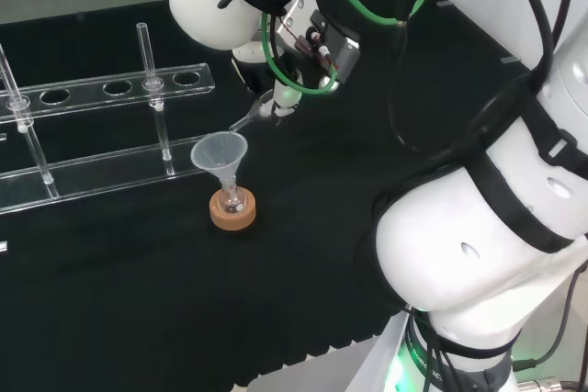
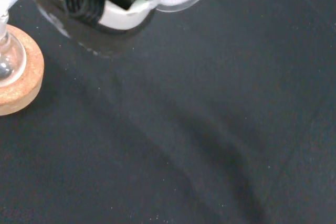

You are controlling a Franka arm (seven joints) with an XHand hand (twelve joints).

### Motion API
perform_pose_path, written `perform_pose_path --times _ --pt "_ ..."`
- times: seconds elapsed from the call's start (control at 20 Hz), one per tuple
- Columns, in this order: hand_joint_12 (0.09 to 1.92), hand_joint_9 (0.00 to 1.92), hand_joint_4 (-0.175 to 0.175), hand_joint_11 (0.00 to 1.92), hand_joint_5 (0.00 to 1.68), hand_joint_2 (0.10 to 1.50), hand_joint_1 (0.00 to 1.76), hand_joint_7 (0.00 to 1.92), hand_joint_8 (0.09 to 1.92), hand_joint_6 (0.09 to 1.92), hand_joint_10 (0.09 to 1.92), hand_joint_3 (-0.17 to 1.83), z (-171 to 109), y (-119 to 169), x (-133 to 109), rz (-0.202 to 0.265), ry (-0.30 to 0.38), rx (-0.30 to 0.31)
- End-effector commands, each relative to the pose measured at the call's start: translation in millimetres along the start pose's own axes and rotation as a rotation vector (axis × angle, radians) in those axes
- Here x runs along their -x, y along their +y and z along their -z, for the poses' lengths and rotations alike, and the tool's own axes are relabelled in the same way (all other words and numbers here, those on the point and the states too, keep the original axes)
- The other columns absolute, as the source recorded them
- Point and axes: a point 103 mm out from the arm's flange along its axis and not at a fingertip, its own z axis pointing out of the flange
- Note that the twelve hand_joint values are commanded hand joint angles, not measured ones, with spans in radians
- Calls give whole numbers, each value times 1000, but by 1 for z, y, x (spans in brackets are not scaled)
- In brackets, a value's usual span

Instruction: Pour all the NaCl from the weighing funnel into the round-bottom flask.

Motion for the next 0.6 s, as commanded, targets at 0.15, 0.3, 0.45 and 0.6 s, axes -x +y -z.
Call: perform_pose_path --times 0.15,0.3,0.45,0.6 --pt "1430 1086 175 0 1541 697 1136 1678 87 87 163 464 5 1 -6 28 -60 23" --pt "1428 1085 175 0 1541 699 1136 1678 87 87 163 462 6 2 -9 39 -76 28" --pt "1426 1085 175 0 1540 700 1136 1678 87 87 162 459 8 5 -10 48 -87 33" --pt "1424 1085 175 0 1540 702 1135 1678 87 87 162 456 8 8 -10 57 -101 34"
